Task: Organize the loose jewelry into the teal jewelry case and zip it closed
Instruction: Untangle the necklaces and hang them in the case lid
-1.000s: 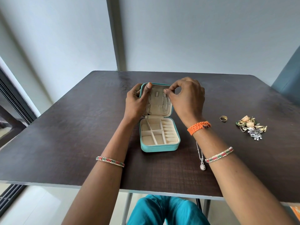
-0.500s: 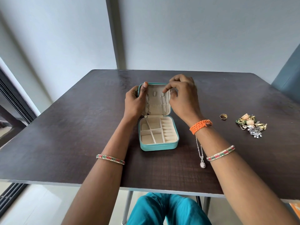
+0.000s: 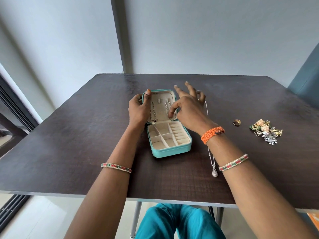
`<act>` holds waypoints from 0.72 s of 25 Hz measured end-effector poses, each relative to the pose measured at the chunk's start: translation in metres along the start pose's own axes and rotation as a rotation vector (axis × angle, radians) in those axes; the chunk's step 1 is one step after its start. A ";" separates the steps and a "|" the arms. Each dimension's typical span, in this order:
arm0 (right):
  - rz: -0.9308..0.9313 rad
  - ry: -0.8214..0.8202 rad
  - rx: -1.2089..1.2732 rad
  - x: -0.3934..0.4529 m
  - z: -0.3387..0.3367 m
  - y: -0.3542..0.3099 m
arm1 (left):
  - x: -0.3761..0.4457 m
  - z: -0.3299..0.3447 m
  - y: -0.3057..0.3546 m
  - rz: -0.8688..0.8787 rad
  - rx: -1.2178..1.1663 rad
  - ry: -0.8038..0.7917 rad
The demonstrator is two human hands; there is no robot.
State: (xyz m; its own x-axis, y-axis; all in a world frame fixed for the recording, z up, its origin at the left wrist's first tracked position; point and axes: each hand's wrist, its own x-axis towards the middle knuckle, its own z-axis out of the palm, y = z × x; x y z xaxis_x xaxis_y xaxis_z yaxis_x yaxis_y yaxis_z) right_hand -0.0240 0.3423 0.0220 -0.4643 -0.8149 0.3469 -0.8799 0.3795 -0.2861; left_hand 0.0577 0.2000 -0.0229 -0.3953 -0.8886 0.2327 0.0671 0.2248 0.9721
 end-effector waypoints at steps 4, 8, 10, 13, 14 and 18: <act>0.003 -0.016 -0.027 -0.001 -0.003 -0.002 | -0.001 0.000 0.000 -0.001 0.021 -0.007; 0.006 -0.010 -0.046 -0.002 -0.005 -0.003 | -0.001 0.000 0.001 -0.012 0.037 -0.002; 0.007 -0.040 -0.057 -0.003 -0.005 -0.003 | -0.001 0.000 0.002 -0.018 0.059 0.007; 0.003 -0.077 -0.064 -0.003 -0.006 -0.003 | -0.003 0.000 0.003 -0.025 0.083 0.042; -0.002 -0.089 -0.066 -0.002 -0.005 -0.003 | -0.004 -0.001 0.003 -0.031 0.105 0.061; -0.009 -0.161 -0.048 0.000 -0.002 -0.002 | -0.009 -0.002 0.006 -0.078 0.240 0.132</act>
State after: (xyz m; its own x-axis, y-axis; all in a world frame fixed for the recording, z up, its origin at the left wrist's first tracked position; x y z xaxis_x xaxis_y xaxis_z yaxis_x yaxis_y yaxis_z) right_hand -0.0225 0.3427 0.0243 -0.4379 -0.8763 0.2008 -0.8893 0.3894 -0.2398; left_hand 0.0634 0.2088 -0.0192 -0.2673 -0.9477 0.1747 -0.1835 0.2280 0.9562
